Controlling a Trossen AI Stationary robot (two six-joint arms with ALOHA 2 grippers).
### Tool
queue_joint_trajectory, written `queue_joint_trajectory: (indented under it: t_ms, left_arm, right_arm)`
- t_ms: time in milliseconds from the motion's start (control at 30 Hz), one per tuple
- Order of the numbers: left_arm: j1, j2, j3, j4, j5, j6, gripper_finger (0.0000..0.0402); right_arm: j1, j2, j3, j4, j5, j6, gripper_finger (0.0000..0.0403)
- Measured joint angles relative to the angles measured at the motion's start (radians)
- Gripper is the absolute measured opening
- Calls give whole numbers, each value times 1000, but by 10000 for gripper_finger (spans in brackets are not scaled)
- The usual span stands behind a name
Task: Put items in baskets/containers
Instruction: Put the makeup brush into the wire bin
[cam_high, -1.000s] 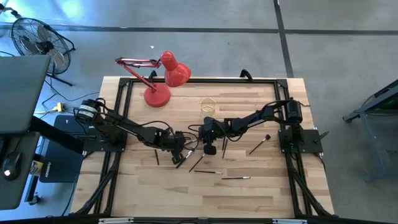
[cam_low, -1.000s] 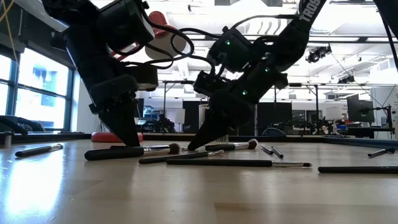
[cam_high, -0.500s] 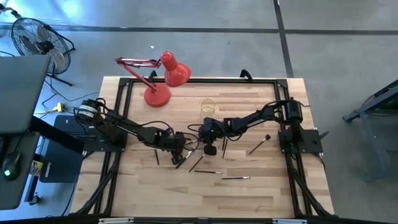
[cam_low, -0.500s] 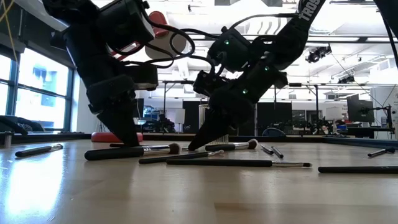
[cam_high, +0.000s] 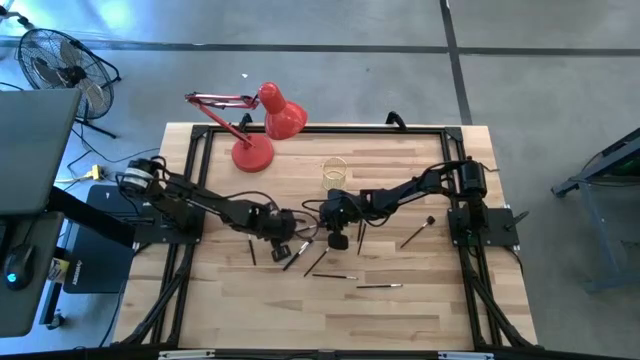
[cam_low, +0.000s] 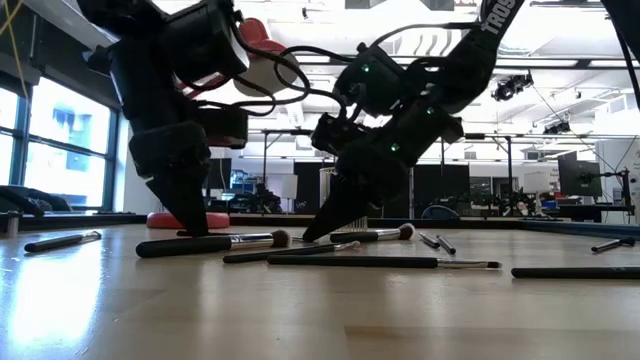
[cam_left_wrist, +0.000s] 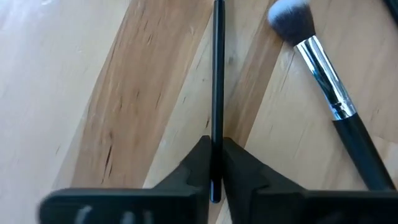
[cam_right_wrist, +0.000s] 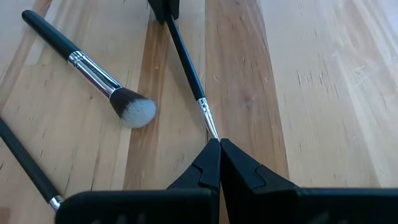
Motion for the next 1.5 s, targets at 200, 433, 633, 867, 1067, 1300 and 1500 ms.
queue_joint_trajectory:
  t_ms: [200, 433, 633, 867, 1067, 1300, 1500]
  left_arm:
    - [23, 1, 9, -14, 38, -1, 16]
    - [26, 3, 45, -56, 36, -23, 10]
    - [26, 4, 58, -78, 31, -88, 10]
    - [3, -61, 7, -26, -75, -201, 10]
    - [-44, -221, -147, 207, -212, -386, 10]
    - [-66, -275, -217, 609, -365, -423, 11]
    - [-66, -269, -202, 808, -417, -366, 12]
  right_arm:
    - [0, 1, -1, 18, -2, 9, 0]
    - [2, -43, -5, 3, 31, 49, 6]
    - [-5, -174, -2, -109, 52, 125, 44]
    - [-19, -340, -19, -394, 155, 337, 105]
    - [-17, -496, -230, -236, 138, 593, 138]
    - [19, -554, -478, 410, 180, 771, 145]
    - [45, -518, -433, 578, 238, 756, 145]
